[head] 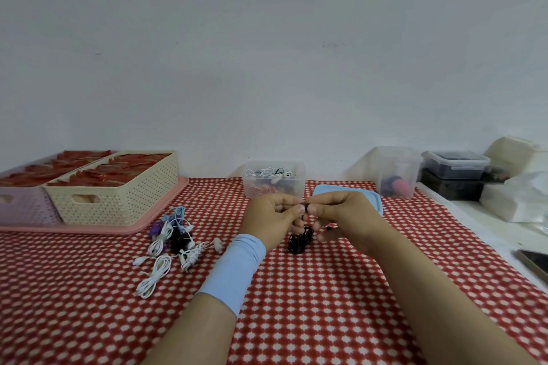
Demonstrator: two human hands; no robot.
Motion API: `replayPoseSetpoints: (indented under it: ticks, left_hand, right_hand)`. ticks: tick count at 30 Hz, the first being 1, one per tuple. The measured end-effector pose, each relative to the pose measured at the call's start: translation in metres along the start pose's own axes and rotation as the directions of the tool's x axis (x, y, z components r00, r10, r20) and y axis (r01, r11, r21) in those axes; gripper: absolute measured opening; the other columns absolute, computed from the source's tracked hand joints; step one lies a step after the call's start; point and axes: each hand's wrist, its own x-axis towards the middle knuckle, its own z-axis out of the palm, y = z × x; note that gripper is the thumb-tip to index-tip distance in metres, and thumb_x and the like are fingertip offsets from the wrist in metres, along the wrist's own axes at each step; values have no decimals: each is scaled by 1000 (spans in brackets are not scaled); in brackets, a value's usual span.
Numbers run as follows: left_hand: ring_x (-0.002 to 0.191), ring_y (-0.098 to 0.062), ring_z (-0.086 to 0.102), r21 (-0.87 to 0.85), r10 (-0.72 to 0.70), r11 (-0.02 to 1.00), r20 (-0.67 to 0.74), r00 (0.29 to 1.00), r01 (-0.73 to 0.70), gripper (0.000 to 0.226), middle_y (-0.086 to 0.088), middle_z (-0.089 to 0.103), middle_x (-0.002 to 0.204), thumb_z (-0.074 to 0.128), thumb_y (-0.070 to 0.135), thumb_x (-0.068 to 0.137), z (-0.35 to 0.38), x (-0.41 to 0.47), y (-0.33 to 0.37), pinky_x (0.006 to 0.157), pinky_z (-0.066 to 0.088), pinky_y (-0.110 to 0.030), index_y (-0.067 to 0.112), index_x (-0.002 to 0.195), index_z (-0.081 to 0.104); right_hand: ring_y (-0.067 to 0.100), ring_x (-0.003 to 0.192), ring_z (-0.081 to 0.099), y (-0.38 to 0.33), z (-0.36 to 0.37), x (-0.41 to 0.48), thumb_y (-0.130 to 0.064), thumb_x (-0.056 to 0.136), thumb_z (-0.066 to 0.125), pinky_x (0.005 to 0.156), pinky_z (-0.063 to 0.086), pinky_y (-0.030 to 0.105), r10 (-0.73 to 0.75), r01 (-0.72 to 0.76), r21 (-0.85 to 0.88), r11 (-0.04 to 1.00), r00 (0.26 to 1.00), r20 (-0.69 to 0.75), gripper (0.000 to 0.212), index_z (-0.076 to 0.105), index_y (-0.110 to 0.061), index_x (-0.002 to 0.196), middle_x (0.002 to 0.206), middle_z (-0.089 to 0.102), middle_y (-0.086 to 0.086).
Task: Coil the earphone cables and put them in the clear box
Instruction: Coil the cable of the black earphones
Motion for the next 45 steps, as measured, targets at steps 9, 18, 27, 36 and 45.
replayPoseSetpoints:
  ticks: [9,18,27,36,45]
  left_hand:
    - [64,-16,70,-5,-9,1000,-67,998,9,19,0,73,69,66,3,90,-2,1,-3,62,61,-30,20,85,73]
    - [66,-17,71,21,32,999,-1,999,-32,16,-5,72,72,67,1,89,-5,2,-6,64,61,-29,16,92,73]
    - [65,-14,70,-11,11,1000,77,997,-10,13,-6,71,71,67,1,89,-7,1,-5,64,61,-29,12,94,72]
    - [65,-16,69,-47,-13,999,51,999,16,14,-7,71,69,66,1,90,-10,2,-7,64,61,-30,10,96,74]
    - [64,-15,70,-30,-15,999,82,997,18,13,-8,71,71,66,0,89,-12,1,-5,62,60,-28,7,98,73]
  right_hand:
    - [17,62,67,-2,4,0,-4,87,75,55,59,34,-109,105,-94,990,993,-37,11,79,-13,91,77,76,8]
    - [17,63,64,-1,0,-1,-5,86,76,57,58,34,-62,61,-69,996,998,-17,9,81,-11,91,86,77,12]
    - [16,63,64,-3,-7,-1,-5,85,75,57,58,34,75,-76,10,997,994,79,9,79,-9,93,84,74,10]
    - [20,63,65,-4,-3,-3,-11,87,76,60,60,38,-39,44,-86,995,998,57,8,81,-10,92,93,78,11]
    - [17,61,63,-5,-4,-5,-10,88,73,55,58,33,-22,28,-83,996,997,76,11,80,-7,96,93,77,13]
